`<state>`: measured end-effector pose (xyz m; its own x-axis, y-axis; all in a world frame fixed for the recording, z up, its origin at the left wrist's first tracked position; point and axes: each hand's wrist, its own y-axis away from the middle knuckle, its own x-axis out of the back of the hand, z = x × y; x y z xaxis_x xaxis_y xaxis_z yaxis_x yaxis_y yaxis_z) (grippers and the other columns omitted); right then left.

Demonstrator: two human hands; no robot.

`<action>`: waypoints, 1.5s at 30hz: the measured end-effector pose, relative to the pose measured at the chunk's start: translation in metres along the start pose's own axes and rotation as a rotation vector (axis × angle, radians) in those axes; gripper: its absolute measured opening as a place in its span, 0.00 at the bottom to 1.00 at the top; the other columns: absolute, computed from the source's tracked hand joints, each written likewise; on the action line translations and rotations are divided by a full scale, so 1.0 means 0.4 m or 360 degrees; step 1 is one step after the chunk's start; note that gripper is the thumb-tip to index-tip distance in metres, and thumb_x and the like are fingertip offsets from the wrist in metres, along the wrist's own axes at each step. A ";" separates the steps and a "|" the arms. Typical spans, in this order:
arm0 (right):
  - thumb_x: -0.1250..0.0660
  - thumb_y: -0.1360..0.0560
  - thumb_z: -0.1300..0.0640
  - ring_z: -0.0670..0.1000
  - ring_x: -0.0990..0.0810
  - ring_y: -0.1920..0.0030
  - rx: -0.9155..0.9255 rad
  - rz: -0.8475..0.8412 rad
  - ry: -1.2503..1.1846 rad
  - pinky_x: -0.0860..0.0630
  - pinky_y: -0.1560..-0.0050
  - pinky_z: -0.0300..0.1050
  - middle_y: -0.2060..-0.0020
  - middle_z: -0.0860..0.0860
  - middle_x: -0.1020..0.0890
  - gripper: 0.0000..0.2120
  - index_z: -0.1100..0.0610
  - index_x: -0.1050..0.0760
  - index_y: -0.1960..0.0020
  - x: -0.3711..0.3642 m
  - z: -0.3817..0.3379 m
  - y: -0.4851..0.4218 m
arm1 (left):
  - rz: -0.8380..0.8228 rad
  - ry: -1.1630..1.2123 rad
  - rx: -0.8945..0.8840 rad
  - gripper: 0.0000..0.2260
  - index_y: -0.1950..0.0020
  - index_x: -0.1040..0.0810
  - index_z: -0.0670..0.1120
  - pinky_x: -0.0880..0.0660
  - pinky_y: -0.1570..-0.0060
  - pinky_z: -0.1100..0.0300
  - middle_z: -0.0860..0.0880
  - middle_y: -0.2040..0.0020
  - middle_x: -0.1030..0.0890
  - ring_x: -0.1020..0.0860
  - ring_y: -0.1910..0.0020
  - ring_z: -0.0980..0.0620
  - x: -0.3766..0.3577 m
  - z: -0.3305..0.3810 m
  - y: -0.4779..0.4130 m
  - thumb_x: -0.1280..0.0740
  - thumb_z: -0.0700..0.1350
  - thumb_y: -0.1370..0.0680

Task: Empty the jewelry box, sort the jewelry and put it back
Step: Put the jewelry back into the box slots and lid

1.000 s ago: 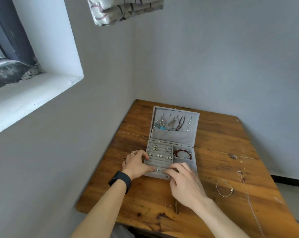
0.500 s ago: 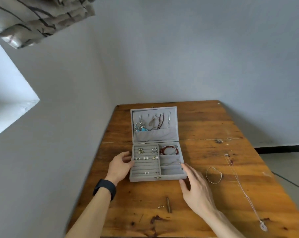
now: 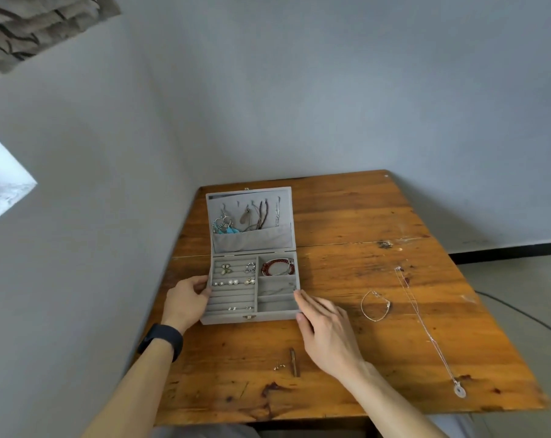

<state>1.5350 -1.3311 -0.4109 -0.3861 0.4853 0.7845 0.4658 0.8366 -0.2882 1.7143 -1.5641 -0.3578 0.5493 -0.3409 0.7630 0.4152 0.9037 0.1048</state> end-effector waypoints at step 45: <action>0.25 0.26 0.57 0.38 0.20 0.64 -0.1339 0.0354 -0.1061 0.26 0.61 0.32 0.64 0.43 0.15 0.02 0.53 0.18 0.55 0.409 0.169 0.557 | -0.1493 0.0991 0.0597 0.16 0.48 0.15 0.44 0.34 0.72 0.63 0.49 0.56 0.14 0.29 0.74 0.55 -0.543 0.438 0.690 0.28 0.56 0.25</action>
<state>1.5217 -1.0482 -0.3837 -0.4612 0.8560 0.2337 0.8751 0.3954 0.2790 1.5826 -1.1951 -0.3829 0.4449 -0.8841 -0.1426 0.6620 0.2175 0.7172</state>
